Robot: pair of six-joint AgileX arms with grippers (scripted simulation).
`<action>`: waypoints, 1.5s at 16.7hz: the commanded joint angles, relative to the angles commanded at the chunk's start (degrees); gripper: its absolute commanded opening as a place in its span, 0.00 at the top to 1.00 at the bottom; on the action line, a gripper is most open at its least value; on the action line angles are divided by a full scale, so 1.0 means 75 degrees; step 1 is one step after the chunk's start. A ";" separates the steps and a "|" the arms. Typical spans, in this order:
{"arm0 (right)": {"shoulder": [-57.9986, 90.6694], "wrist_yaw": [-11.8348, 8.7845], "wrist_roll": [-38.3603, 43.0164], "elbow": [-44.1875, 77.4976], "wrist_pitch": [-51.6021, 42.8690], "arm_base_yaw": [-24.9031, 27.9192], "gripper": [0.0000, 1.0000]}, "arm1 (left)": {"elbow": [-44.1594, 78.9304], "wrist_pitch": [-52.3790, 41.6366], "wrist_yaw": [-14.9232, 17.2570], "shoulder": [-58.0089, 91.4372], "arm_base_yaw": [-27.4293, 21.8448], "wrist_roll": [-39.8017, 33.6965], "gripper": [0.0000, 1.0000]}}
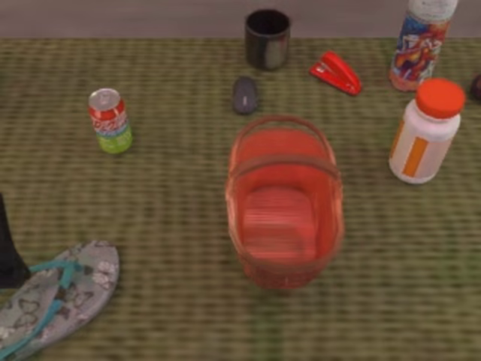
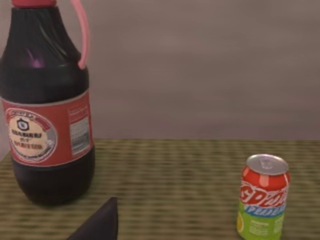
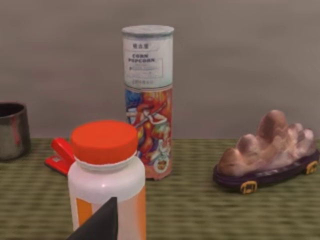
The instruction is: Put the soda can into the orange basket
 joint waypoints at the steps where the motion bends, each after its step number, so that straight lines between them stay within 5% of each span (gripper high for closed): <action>1: 0.0000 0.0000 0.0000 0.0000 0.0000 0.0000 0.00 | 0.0000 0.0000 0.0000 0.0000 0.0000 0.0000 0.00; 11: 0.0000 0.0000 0.0000 0.0000 0.0000 0.0000 0.00 | 0.2557 -0.1708 0.0416 0.2723 -0.0286 0.0772 0.00; 25: 0.0000 0.0000 0.0000 0.0000 0.0000 0.0000 0.00 | 1.2132 -0.7449 0.0892 1.2973 -0.0885 0.3518 0.00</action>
